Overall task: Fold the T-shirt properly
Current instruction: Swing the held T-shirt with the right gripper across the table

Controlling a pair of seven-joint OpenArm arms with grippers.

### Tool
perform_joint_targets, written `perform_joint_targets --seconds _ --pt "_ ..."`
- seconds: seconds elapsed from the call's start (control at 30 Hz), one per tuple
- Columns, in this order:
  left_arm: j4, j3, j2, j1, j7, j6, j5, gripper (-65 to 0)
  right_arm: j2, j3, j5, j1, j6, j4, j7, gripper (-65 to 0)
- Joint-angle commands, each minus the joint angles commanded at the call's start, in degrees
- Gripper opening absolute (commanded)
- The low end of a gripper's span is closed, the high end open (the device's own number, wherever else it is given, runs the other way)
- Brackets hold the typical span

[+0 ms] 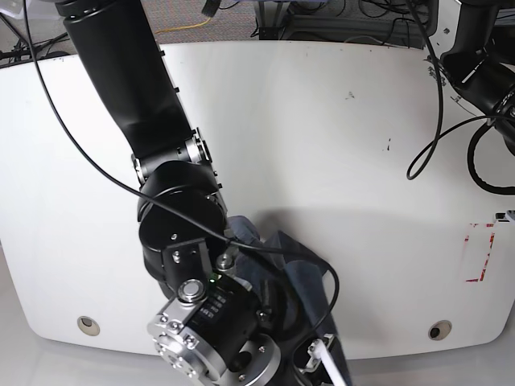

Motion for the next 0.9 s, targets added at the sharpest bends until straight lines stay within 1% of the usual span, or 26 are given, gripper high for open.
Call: perform_joint_targets --seconds 0.07,0.17,0.33,0.37,0.4,0.43,0.53,0.63,0.7,0.77,0.9 --pt "-0.3 -2.6 -1.9 0.2 0.0 0.0 0.0 -65.0 0.0 -0.5 -0.1 -0.9 0.0 1.4 0.0 -65.0" --pt "-1.1 -3.5 -2.5 0.4 0.0 0.0 -0.1 -65.0 0.0 -3.4 -0.1 -1.1 0.0 4.1 0.0 -65.0" --pt "-1.8 -5.5 -3.7 2.2 0.0 0.0 -0.1 -65.0 0.0 -12.4 -0.1 -1.0 0.0 9.8 -0.1 -65.0" --pt "-1.8 -5.9 -3.7 2.5 0.0 0.0 -0.1 -65.0 0.0 -15.0 -0.1 -1.0 -0.57 10.1 0.0 -65.0" --pt "-1.8 -6.2 -3.8 2.5 0.0 0.0 -0.1 -65.0 0.0 -16.2 -0.1 -1.0 -1.36 10.2 0.1 -65.0" --pt "-1.8 -6.3 -3.8 2.5 0.0 0.0 -0.1 -65.0 0.0 -16.8 0.0 -1.0 -1.8 10.3 0.1 -65.0" --pt "-1.7 -6.2 -3.8 2.8 0.0 0.0 -0.1 -65.0 0.0 -18.6 3.7 -1.6 -2.07 10.4 1.6 -65.0" --pt "-1.7 -6.1 -3.8 2.8 0.0 0.0 -0.1 -65.0 0.0 -17.2 4.0 -2.8 -2.15 10.4 2.5 -65.0" --pt "-1.7 -6.0 -3.7 2.8 0.0 0.0 -0.1 -65.0 0.0 -15.3 4.0 -3.1 -1.8 10.4 2.5 -65.0" --pt "-1.7 -5.8 -3.4 2.8 0.0 0.0 -0.1 -65.0 0.0 -12.1 4.5 -4.0 -1.71 10.4 2.5 -65.0" --pt "-1.8 -2.8 -3.3 2.7 0.0 0.0 -0.1 -65.0 0.0 -4.9 4.7 -5.6 -1.63 10.3 2.4 -65.0"
